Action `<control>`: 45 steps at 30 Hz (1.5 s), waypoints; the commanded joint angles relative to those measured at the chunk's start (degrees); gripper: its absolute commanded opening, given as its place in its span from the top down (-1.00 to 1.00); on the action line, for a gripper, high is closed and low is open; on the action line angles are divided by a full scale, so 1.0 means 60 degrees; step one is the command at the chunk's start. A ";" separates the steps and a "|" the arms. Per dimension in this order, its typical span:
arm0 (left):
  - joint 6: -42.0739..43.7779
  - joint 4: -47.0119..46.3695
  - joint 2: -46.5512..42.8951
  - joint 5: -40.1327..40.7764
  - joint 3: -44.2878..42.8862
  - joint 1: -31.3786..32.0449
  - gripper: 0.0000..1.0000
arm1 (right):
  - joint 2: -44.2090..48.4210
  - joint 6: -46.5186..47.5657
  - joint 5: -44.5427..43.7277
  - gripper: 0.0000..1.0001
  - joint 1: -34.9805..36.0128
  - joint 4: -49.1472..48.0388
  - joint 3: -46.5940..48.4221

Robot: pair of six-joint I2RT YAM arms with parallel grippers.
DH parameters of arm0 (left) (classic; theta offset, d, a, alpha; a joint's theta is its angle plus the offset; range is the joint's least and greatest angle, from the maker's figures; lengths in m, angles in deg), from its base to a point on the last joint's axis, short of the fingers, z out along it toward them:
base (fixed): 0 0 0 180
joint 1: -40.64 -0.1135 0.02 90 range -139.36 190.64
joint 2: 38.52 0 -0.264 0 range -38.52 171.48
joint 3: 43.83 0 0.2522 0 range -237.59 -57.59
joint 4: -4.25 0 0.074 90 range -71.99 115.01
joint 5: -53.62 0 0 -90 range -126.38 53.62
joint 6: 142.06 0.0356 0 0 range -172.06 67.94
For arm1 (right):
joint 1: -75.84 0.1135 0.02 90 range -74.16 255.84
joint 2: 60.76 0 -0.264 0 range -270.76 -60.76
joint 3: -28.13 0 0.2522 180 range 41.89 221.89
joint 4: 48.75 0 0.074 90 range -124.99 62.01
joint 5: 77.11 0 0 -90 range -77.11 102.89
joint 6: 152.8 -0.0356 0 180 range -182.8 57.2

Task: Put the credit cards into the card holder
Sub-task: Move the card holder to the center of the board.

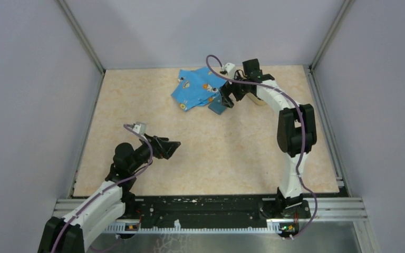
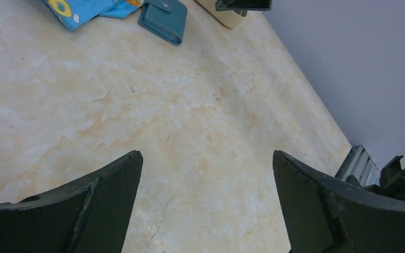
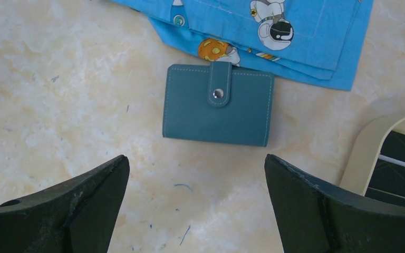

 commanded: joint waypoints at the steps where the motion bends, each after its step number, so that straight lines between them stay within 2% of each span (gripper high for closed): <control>1: -0.0684 -0.0746 -0.0152 -0.0443 0.0412 0.0007 -0.98 | -0.0907 -0.0637 -0.0100 -0.97 0.0118 0.0218 0.1300; 7: -0.1505 -0.1373 -0.0217 -0.0683 0.1059 0.0008 -0.96 | -0.1729 -0.1094 -0.0065 -0.97 0.0118 0.0466 0.1920; 19: -0.1852 -0.1113 0.0136 -0.0877 0.1124 0.0000 -0.91 | -0.2727 -0.1927 0.0237 -0.94 0.0120 0.0563 0.2376; 25: -0.1952 -0.1032 0.0174 -0.0915 0.1145 -0.0004 -0.87 | -0.3141 -0.2460 0.0201 -0.80 0.0129 0.0568 0.2677; 29: -0.1952 -0.0990 0.0260 -0.0977 0.1047 0.0005 -0.84 | -0.3616 -0.2755 -0.0116 -0.69 0.0119 0.0770 0.3262; 38: -0.1943 -0.0846 0.0331 -0.1109 0.0863 -0.0003 -0.82 | -0.3827 -0.2516 -0.1699 -0.69 0.0149 0.1086 0.4023; 41: -0.1980 -0.0821 0.0380 -0.1309 0.0785 0.0005 -0.80 | -0.4338 -0.2439 -0.1081 -0.68 0.0163 0.1540 0.4410; 45: -0.1985 -0.0688 0.0275 -0.1625 0.0727 0.0001 -0.79 | -0.4173 -0.1940 -0.0215 -0.61 0.0375 0.1572 0.3762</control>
